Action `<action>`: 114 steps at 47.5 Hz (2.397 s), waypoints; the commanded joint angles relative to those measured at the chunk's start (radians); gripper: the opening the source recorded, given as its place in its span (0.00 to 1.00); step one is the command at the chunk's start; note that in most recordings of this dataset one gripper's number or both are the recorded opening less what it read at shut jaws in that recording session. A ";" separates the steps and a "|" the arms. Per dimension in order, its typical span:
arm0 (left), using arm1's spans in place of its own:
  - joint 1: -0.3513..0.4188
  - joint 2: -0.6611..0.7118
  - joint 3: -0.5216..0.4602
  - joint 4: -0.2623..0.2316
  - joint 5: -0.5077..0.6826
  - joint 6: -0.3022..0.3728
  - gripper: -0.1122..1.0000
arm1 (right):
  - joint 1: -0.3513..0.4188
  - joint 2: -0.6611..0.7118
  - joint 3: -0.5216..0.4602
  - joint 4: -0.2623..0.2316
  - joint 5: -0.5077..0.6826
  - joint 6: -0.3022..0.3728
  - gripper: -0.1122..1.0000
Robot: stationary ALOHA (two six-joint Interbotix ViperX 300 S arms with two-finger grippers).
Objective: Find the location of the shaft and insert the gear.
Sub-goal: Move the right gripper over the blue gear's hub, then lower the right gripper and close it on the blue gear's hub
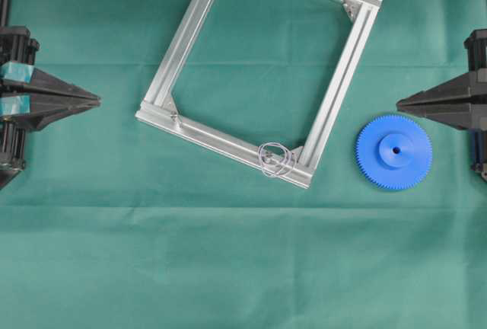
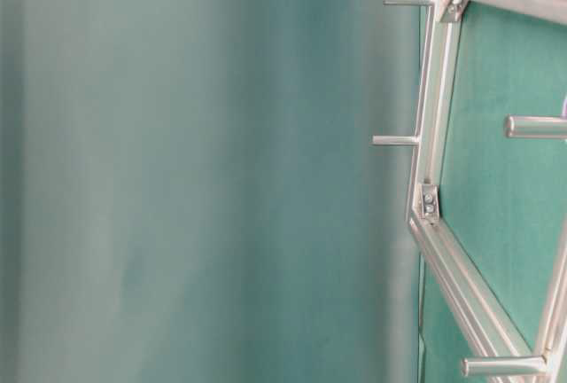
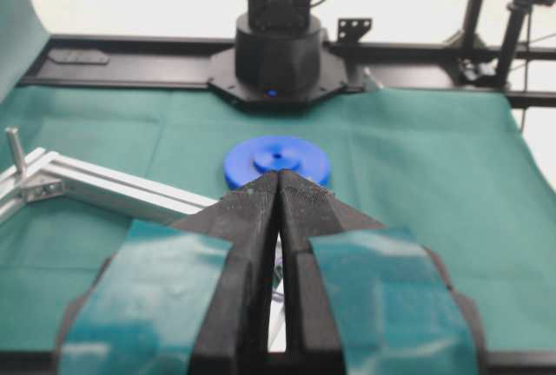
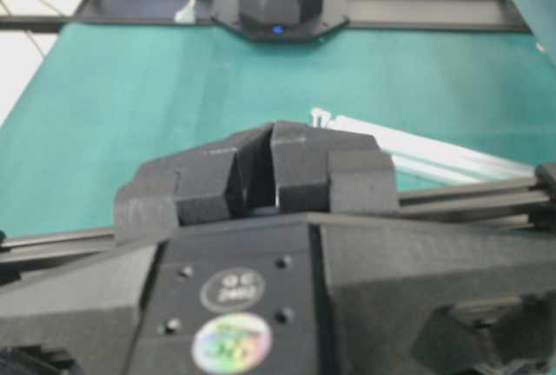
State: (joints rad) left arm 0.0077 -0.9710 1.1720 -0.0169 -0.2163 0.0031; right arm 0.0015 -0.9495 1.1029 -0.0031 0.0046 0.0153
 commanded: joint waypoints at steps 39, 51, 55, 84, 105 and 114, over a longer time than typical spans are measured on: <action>0.009 0.008 -0.028 -0.002 0.006 -0.002 0.11 | -0.002 0.012 -0.080 0.008 0.192 0.020 0.92; 0.009 0.008 -0.028 -0.002 0.011 -0.002 0.11 | -0.002 0.046 -0.126 0.006 0.423 0.106 0.92; 0.009 0.006 -0.026 -0.002 0.012 -0.002 0.11 | -0.002 0.067 -0.138 0.006 0.518 0.137 0.92; 0.009 0.005 -0.028 -0.002 0.015 -0.003 0.11 | 0.006 0.179 -0.169 0.008 0.819 0.207 0.92; 0.009 0.005 -0.028 -0.002 0.015 -0.003 0.11 | 0.023 0.379 -0.127 0.006 0.756 0.222 0.92; 0.009 0.005 -0.028 -0.002 0.023 -0.003 0.11 | 0.023 0.405 -0.084 0.006 0.698 0.255 0.92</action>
State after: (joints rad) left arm 0.0153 -0.9710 1.1720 -0.0169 -0.1917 0.0015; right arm 0.0230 -0.5461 1.0170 0.0000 0.7240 0.2623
